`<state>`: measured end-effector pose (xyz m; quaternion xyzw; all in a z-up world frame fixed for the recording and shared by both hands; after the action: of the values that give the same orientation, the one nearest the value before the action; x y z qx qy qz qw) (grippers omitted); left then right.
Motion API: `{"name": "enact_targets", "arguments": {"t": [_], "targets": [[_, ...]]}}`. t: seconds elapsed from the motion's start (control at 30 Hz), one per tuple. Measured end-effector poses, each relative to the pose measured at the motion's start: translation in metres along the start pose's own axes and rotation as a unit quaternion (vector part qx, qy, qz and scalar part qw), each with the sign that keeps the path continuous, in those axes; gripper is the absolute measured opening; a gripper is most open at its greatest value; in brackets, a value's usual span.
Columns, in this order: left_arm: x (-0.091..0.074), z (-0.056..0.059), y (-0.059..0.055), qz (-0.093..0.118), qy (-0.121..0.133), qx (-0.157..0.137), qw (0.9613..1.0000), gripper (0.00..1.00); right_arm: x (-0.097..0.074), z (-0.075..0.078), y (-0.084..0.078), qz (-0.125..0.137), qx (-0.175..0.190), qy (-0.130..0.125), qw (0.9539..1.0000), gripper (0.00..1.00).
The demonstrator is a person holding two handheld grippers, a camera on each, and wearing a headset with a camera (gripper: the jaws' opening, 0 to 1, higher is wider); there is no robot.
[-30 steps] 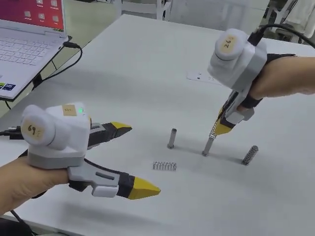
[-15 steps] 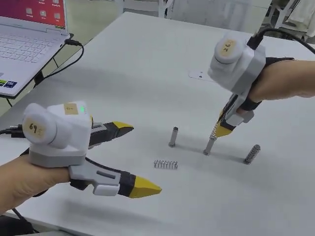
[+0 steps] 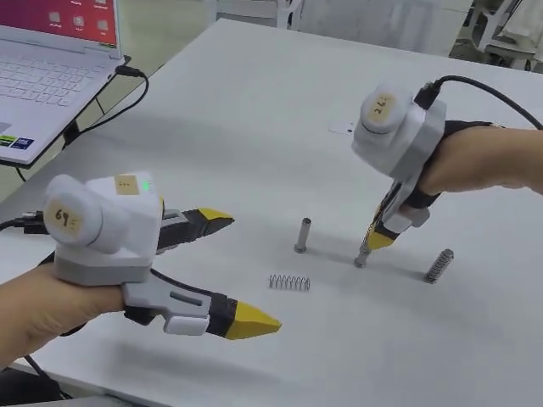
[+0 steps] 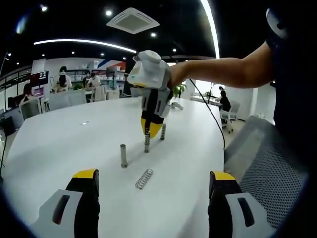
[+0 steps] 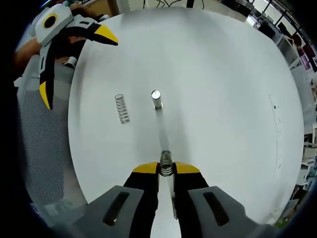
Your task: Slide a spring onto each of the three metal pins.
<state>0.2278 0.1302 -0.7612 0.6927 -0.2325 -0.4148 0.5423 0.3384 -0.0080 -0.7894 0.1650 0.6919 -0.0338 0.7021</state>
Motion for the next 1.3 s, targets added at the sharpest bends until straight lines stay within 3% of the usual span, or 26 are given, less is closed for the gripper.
{"name": "enact_targets", "arguments": {"t": [0.53, 1.3], "targets": [[-0.001, 0.001, 0.000, -0.002, -0.001, 0.000, 1.0000, 0.88, 0.017, -0.003, -0.005, -0.007, 0.009, 0.000, 0.9999, 0.09], [0.000, 0.004, 0.001, -0.004, -0.004, 0.000, 1.0000, 0.87, 0.014, 0.001, -0.007, 0.007, 0.005, 0.001, 1.0000, 0.16]]}}
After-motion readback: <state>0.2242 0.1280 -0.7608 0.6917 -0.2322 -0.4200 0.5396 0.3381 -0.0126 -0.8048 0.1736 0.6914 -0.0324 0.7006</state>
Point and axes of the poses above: the centre of the closed fingertips' face, and the gripper's own axes: x roughly forward along the fingers, z roughly to its right, y roughly out of its top, the point moved 3 cm from there along -x, roughly backward along the fingers, and after that the axes turned 9 degrees about x, right-handed, at the moved point
